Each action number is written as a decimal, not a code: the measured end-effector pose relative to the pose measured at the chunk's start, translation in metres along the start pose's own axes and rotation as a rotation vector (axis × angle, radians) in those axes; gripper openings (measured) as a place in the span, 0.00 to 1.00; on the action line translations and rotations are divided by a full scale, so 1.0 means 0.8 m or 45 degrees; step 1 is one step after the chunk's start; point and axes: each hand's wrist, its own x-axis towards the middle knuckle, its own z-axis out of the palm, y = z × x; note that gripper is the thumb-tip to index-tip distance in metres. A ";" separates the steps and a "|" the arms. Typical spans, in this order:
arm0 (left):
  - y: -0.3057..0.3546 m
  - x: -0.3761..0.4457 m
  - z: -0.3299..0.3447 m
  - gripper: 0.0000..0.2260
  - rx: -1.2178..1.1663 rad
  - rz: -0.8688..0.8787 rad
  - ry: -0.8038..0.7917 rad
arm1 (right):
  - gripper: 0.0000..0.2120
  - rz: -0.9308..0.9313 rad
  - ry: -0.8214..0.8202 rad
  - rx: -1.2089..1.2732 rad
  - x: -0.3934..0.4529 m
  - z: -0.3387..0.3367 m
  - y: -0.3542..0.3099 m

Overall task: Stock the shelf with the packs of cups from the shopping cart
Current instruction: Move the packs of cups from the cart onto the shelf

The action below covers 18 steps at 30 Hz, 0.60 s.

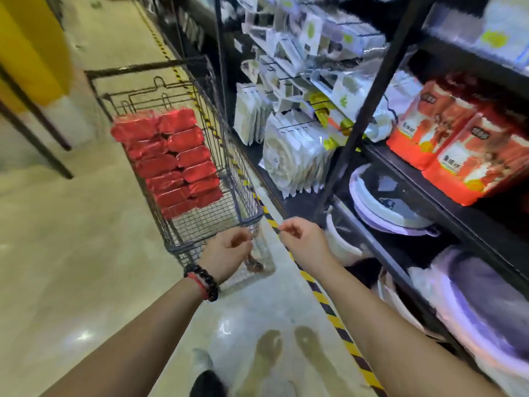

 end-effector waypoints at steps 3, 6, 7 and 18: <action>-0.037 0.005 -0.070 0.04 -0.045 -0.079 0.082 | 0.06 -0.078 -0.129 -0.036 0.026 0.072 -0.047; -0.079 0.021 -0.135 0.05 -0.030 -0.097 0.181 | 0.08 -0.154 -0.244 -0.048 0.051 0.137 -0.091; -0.092 0.027 -0.154 0.06 -0.035 -0.103 0.206 | 0.08 -0.160 -0.269 -0.047 0.058 0.155 -0.104; -0.159 0.107 -0.263 0.10 -0.106 -0.101 0.289 | 0.11 -0.143 -0.296 -0.067 0.145 0.245 -0.159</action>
